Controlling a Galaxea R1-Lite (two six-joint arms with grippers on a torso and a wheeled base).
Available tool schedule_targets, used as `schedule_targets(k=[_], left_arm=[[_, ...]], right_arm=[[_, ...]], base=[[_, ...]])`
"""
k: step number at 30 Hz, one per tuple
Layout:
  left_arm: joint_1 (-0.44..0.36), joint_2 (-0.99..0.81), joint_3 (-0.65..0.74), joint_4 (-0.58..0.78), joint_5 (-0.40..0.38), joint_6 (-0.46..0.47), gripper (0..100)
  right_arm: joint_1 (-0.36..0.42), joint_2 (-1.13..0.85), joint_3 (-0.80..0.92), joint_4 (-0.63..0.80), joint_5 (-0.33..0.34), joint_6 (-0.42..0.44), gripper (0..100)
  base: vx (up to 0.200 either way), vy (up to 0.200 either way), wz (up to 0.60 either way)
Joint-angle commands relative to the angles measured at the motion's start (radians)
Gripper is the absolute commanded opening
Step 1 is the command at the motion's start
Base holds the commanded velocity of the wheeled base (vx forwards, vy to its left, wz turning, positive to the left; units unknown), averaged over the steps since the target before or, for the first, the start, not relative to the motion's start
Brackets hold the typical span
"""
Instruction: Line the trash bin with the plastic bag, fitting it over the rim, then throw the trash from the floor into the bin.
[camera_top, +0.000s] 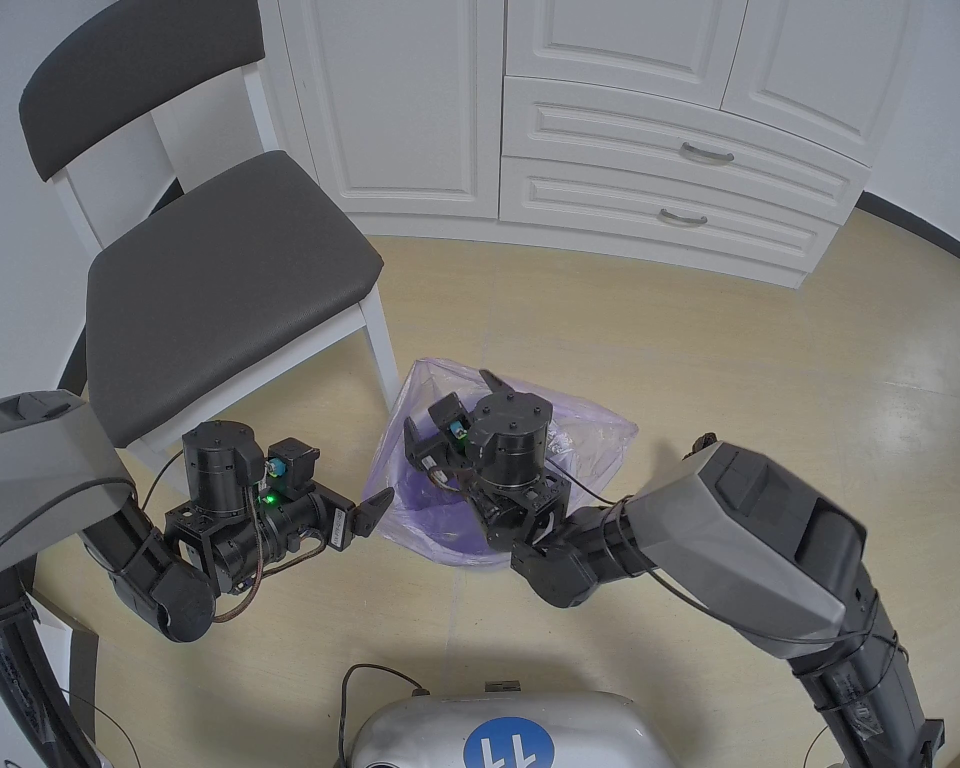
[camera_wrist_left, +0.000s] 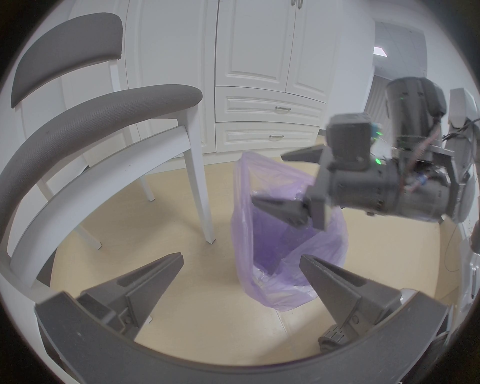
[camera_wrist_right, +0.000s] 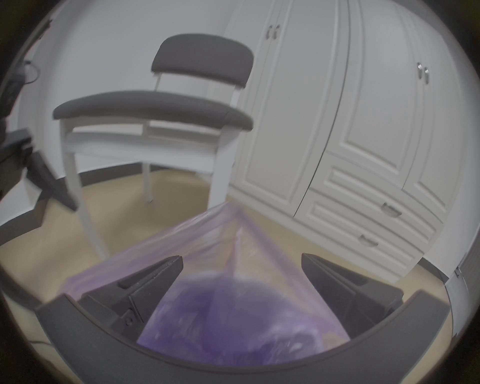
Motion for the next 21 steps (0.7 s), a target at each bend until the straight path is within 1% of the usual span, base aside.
schedule_targets(k=[1, 3, 4, 7, 9, 10, 13, 16, 17, 18, 19, 21], left_arm=[[-0.005, 0.083, -0.039, -0.022, 0.024, -0.002, 100], [-0.01, 0.114, -0.064, -0.023, 0.069, -0.007, 100], [-0.01, 0.124, -0.073, -0.026, 0.076, -0.008, 100], [-0.011, 0.161, -0.095, -0.054, 0.08, -0.027, 100], [-0.011, 0.161, -0.095, -0.054, 0.08, -0.027, 100], [-0.027, 0.178, -0.115, -0.1, 0.086, -0.067, 100], [-0.039, 0.189, -0.144, -0.117, 0.09, -0.108, 100], [-0.047, 0.19, -0.168, -0.117, 0.09, -0.148, 100], [-0.047, 0.19, -0.17, -0.117, 0.092, -0.15, 100], [-0.047, 0.19, -0.184, -0.117, 0.092, -0.16, 100], [-0.047, 0.193, -0.188, -0.115, 0.092, -0.165, 100], [-0.047, 0.204, -0.207, -0.112, 0.115, -0.176, 100]], right_arm=[[-0.003, -0.215, 0.244, 0.127, 0.0, 0.103, 100], [-0.003, -0.257, 0.295, 0.165, 0.0, 0.139, 100], [-0.003, -0.272, 0.316, 0.176, 0.0, 0.159, 100], [-0.009, -0.306, 0.37, 0.181, -0.002, 0.222, 100], [-0.009, -0.306, 0.37, 0.181, -0.002, 0.222, 100], [-0.034, -0.343, 0.436, 0.17, -0.006, 0.294, 100], [-0.057, -0.367, 0.494, 0.164, -0.028, 0.376, 100], [-0.08, -0.369, 0.549, 0.129, -0.051, 0.46, 100], [-0.082, -0.369, 0.554, 0.124, -0.052, 0.468, 100], [-0.097, -0.358, 0.578, 0.098, -0.065, 0.506, 100], [-0.103, -0.349, 0.588, 0.082, -0.069, 0.524, 100], [-0.117, -0.314, 0.592, 0.052, -0.077, 0.575, 100]], base=[[0.0, 0.0, 0.0], [0.0, 0.0, 0.0], [0.0, 0.0, 0.0], [0.0, 0.0, 0.0], [0.0, 0.0, 0.0], [0.0, 0.0, 0.0], [0.0, 0.0, 0.0], [0.0, 0.0, 0.0], [0.0, 0.0, 0.0], [0.0, 0.0, 0.0], [0.0, 0.0, 0.0], [0.0, 0.0, 0.0]])
